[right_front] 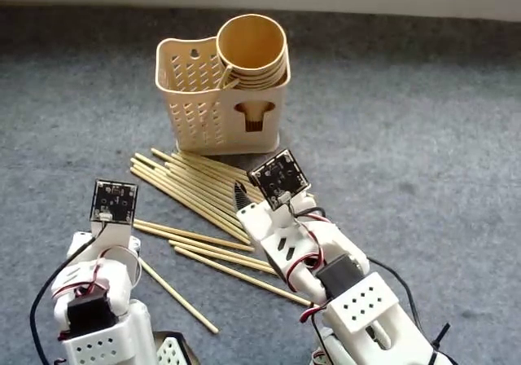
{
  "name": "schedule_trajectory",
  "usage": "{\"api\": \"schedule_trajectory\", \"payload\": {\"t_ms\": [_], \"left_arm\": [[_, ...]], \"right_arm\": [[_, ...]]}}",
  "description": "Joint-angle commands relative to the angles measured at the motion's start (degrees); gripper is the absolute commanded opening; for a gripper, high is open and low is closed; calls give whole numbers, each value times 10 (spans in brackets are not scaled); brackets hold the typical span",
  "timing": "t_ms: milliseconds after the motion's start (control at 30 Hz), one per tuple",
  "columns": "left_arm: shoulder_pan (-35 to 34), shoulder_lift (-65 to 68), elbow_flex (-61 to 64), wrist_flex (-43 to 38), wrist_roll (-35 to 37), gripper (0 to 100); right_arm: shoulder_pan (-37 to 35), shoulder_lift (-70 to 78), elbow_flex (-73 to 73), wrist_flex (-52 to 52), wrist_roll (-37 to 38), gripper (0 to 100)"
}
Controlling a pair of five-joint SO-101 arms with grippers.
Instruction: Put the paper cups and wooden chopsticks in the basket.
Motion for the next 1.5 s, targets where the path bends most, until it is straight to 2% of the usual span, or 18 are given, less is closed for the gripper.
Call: {"api": "schedule_trajectory", "payload": {"t_ms": [0,300,400,500,633,933,1367,1467], "left_arm": [[17,75,-48,-3,-4,24],[15,363,-115,-91,13,29],[4,419,-118,-122,45,88],[-37,451,-138,-128,75,167],[-51,484,-145,-139,115,195],[-51,582,-169,-207,202,197],[-51,795,-269,-223,204,191],[-50,817,-281,-225,204,140]], "right_arm": [[7,-10,-2,1,-5,87],[7,-10,-1,1,-4,87],[7,-10,-1,1,-4,87],[7,-10,-1,1,-4,87],[6,-9,-1,2,-4,87],[5,-9,-1,3,-4,87],[5,-9,-1,3,-4,87],[5,-9,-1,3,-4,87]]}}
